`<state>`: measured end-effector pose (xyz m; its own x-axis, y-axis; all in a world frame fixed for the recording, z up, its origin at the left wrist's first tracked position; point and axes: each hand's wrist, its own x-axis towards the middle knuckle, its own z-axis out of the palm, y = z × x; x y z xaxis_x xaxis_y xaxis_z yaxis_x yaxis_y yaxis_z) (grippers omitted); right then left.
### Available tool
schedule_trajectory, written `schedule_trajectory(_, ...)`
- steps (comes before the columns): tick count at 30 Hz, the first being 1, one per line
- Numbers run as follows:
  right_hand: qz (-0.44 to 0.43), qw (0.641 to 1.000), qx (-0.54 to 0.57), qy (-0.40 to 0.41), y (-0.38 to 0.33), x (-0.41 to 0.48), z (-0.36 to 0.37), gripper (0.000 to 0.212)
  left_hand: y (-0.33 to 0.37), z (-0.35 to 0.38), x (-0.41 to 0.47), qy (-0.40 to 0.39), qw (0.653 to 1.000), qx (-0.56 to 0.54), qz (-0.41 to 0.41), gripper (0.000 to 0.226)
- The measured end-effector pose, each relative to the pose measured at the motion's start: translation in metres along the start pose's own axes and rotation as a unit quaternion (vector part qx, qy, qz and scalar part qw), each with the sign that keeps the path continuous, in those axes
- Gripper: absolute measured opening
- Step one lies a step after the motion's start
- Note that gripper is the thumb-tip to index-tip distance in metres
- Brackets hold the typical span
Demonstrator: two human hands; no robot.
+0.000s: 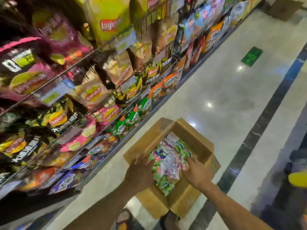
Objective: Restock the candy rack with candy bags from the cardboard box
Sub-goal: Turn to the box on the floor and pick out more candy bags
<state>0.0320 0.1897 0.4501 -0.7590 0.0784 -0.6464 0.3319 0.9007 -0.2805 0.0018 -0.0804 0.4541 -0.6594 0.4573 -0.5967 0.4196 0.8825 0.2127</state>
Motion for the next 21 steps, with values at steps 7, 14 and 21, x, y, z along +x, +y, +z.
schedule_trajectory(7,-0.001,0.995,0.024,-0.093,0.061,0.099,0.118,0.073,-0.012,0.105,0.088,-0.065,0.997,-0.005,-0.049,0.073)
schedule_trajectory(14,0.006,0.988,0.022,-0.153,0.085,0.162,0.219,0.058,-0.022,0.217,0.153,-0.119,0.991,-0.023,-0.062,0.068)
schedule_trajectory(21,0.008,0.985,0.016,-0.174,0.107,0.212,0.317,0.071,-0.031,0.303,0.211,-0.197,0.976,-0.041,-0.088,0.071)
